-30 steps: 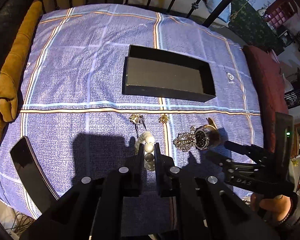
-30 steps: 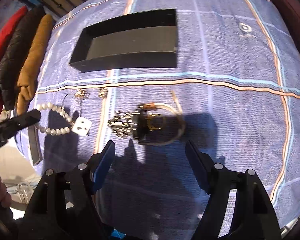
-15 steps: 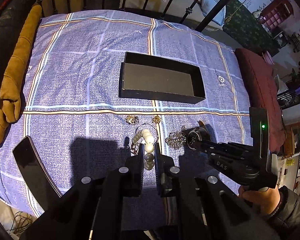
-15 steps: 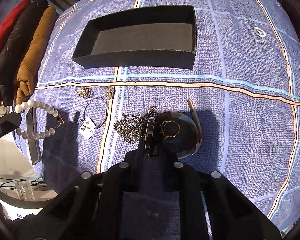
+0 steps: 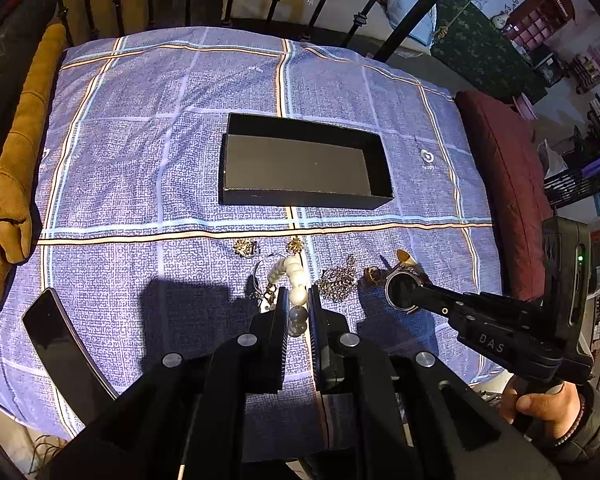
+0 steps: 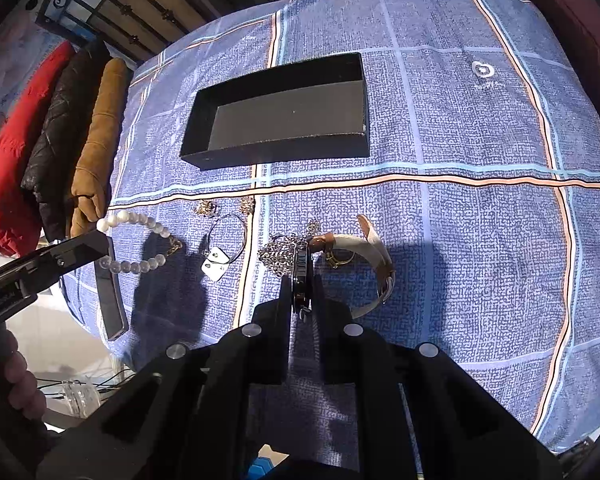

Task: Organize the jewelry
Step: 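Carry the bracelet and watch into the black box and open both grippers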

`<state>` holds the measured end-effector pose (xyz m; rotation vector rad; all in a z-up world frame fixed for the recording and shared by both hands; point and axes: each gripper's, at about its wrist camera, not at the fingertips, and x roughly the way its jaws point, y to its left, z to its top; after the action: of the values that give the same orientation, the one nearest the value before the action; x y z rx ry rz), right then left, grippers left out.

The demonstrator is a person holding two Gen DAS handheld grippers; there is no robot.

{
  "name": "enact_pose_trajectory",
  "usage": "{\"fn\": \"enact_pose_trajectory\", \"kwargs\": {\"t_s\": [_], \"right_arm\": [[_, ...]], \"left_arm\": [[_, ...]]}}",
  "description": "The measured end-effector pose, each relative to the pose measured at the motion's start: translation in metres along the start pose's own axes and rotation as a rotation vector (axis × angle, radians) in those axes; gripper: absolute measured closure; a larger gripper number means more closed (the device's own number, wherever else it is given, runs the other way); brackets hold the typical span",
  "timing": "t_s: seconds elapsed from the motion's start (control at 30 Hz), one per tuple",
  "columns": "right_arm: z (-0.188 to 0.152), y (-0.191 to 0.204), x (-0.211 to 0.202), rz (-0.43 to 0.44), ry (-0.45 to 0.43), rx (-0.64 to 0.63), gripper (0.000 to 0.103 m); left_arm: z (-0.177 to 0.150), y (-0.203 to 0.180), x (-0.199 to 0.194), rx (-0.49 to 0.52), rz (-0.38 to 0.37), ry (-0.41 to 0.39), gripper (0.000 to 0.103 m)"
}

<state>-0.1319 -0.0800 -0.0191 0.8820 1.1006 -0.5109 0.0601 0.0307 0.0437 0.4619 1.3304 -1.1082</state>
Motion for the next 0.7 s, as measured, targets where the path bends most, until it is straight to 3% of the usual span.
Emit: {"fn": "enact_pose_trajectory", "kwargs": {"t_s": [0.3, 0.5, 0.7], "right_arm": [[0.025, 0.006, -0.01, 0.028, -0.027, 0.015, 0.093], [0.075, 0.015, -0.009, 0.052, -0.078, 0.0, 0.093], [0.119, 0.014, 0.02, 0.026, -0.069, -0.01, 0.093]], "left_arm": [[0.024, -0.009, 0.006, 0.043, -0.024, 0.0, 0.094], [0.063, -0.016, 0.017, 0.066, -0.031, -0.022, 0.094], [0.106, -0.017, 0.054, 0.094, -0.007, -0.004, 0.094]]}}
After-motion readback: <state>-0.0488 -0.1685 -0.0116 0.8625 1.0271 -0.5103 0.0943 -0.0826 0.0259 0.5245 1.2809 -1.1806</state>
